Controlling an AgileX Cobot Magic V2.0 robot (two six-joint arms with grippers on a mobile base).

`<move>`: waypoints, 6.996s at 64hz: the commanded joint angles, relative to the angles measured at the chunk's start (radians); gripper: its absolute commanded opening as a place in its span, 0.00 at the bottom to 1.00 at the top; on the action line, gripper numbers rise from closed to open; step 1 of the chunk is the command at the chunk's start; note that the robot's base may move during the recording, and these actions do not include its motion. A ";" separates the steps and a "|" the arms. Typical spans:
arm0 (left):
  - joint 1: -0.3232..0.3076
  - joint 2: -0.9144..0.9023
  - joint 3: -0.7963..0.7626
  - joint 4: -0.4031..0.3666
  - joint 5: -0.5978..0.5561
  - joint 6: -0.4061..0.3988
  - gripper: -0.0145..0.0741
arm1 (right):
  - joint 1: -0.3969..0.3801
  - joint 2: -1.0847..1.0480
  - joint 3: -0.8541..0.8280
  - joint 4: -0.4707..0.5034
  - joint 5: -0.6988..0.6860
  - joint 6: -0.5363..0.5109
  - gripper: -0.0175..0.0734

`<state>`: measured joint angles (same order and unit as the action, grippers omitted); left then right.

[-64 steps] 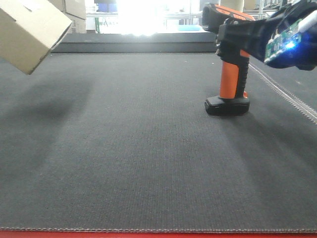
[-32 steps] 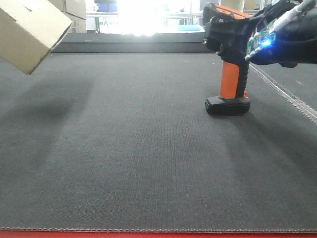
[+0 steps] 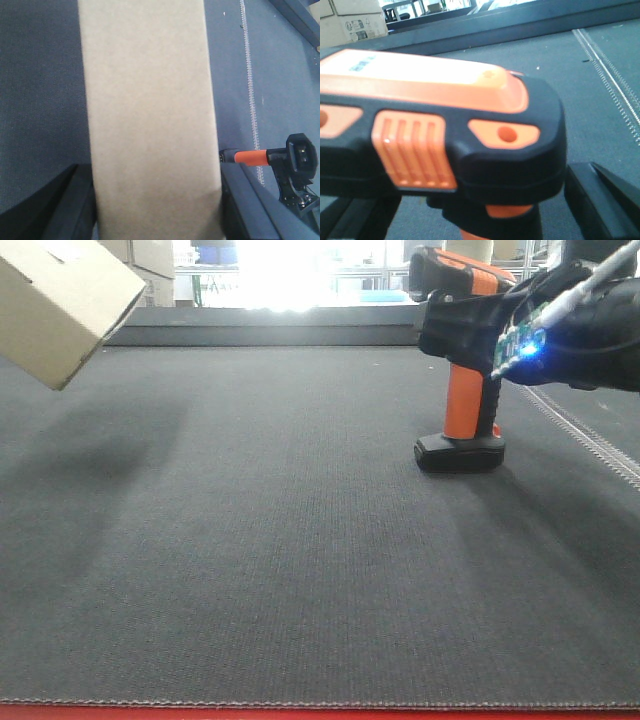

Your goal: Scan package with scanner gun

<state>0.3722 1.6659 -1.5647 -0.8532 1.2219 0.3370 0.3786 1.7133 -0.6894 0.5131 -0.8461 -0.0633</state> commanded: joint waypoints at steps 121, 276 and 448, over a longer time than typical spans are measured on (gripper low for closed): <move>-0.111 -0.015 0.000 0.078 -0.001 -0.005 0.04 | -0.121 -0.211 -0.403 0.006 0.489 -0.829 0.03; -0.111 -0.035 -0.006 0.127 -0.001 -0.007 0.04 | -0.139 -0.198 -0.233 0.336 0.372 -0.505 0.03; -0.111 -0.039 -0.006 0.123 -0.001 -0.007 0.04 | -0.139 -0.023 -0.228 0.083 0.446 -0.296 0.82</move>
<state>0.2666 1.6456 -1.5641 -0.7079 1.2237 0.3370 0.2436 1.7021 -0.9139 0.6076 -0.4084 -0.3499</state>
